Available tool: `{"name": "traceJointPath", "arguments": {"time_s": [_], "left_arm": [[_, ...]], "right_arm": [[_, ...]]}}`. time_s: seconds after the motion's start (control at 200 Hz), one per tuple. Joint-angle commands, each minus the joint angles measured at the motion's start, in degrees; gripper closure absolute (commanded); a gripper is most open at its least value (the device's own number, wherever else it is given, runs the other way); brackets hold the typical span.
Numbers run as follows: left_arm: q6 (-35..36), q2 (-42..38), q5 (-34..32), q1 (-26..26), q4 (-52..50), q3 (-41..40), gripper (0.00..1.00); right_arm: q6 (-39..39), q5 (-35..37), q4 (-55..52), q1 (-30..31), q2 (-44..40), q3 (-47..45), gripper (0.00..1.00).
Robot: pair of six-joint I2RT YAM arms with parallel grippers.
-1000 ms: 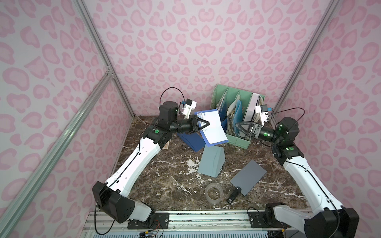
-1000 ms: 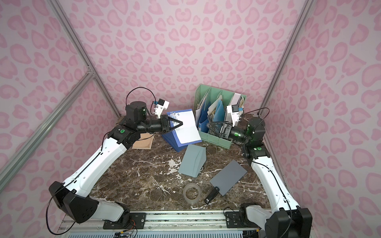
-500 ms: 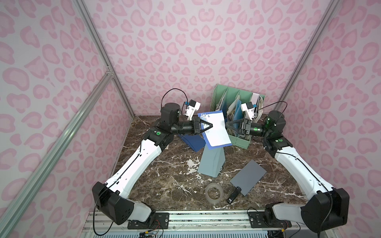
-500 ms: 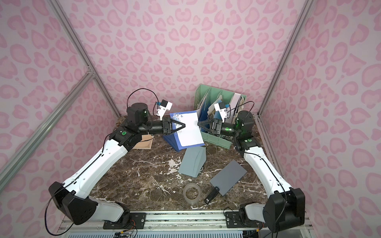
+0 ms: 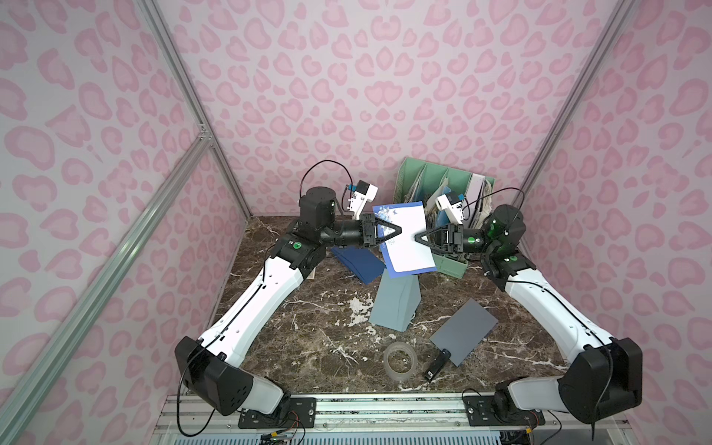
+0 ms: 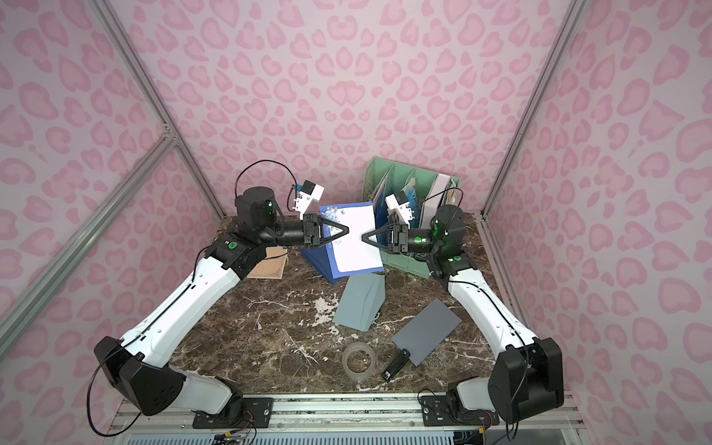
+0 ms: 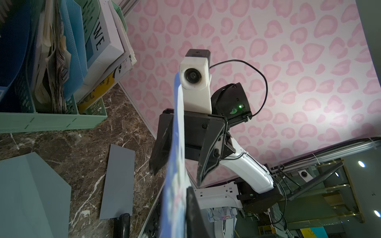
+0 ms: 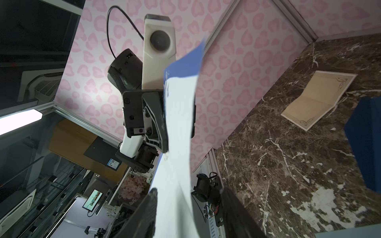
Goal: Take the letter paper out of the envelope
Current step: Unfold the letter paper.
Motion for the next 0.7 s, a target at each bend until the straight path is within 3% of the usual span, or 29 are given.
{"name": "traceJointPath", "arguments": {"time_s": [0.0,0.345,0.51,0.6,0.695], "left_arm": [[-0.13,0.28,0.85,0.02,1.67,0.09,1.0],[-0.17,0.21,0.5,0.01,1.41,-0.49,1.0],[0.52,0.0,-1.08,-0.02,-0.33,-0.84,1.0],[0.94,0.02,-2.44,0.09,-2.01,-0.76,0.81],[2.4,-0.3,-5.61,0.16,-6.36,-0.17,0.49]], "right_arm": [[1.12,-1.14,2.78,0.02,-0.06,0.27,0.55],[5.37,-0.21,7.98,-0.23,0.55,-1.08,0.75],[5.65,0.74,8.28,-0.32,0.55,-1.35,1.0],[5.23,1.43,7.88,-0.22,0.31,-1.39,1.0],[3.78,2.59,6.26,-0.27,-0.12,-1.29,1.0]]}}
